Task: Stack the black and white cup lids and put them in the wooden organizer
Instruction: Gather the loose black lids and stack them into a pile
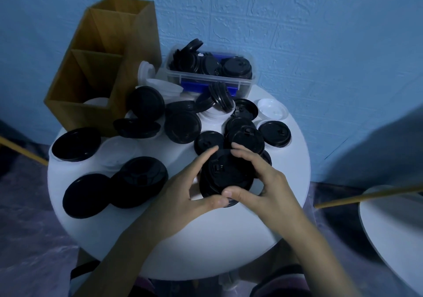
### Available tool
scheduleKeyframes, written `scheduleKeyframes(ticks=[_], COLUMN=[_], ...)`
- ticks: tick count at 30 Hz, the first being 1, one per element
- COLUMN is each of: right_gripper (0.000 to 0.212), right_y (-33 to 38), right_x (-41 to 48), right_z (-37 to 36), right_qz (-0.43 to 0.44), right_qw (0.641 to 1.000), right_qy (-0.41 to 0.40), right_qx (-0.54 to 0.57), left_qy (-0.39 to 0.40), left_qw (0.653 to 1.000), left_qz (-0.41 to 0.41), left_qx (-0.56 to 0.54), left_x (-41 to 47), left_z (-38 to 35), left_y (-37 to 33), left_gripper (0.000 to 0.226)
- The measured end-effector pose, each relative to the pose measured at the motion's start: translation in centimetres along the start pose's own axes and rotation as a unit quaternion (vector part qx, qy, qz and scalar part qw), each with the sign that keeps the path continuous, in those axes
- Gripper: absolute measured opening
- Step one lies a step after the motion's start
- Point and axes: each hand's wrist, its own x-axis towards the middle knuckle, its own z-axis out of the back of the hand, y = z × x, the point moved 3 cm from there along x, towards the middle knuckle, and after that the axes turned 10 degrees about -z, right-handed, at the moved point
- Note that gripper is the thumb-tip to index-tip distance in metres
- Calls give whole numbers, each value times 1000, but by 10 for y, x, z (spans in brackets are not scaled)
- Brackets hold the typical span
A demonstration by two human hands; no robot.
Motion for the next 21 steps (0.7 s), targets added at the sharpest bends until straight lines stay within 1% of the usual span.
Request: scheduleKeyframes(ticks=[2, 7, 11, 15, 18, 21], right_gripper=[70, 78, 77, 75, 76, 78], right_y=[-4, -13, -20, -18, -20, -23], right_x=[-3, -7, -8, -9, -9, -10], right_z=[0, 4, 1, -8, -11, -11], right_qz=[-20, -49, -62, -58, -63, -65], right_qw=[999, 996, 993, 991, 988, 989], right_qy=[9, 17, 22, 31, 36, 35], right_qx=[32, 74, 98, 113, 134, 132], left_qy=[-2, -4, 7, -17, -8, 2], left_qw=[1000, 1000, 1000, 1000, 1000, 1000], left_qz=[-7, -5, -10, -11, -7, -6], left_qx=[1, -5, -10, -20, -25, -22], left_x=[-1, -1, -2, -1, 0, -1], left_z=[-2, -3, -3, 0, 2, 2], left_y=[1, 0, 2, 2, 2, 4], left_gripper=[84, 84, 83, 73, 77, 80])
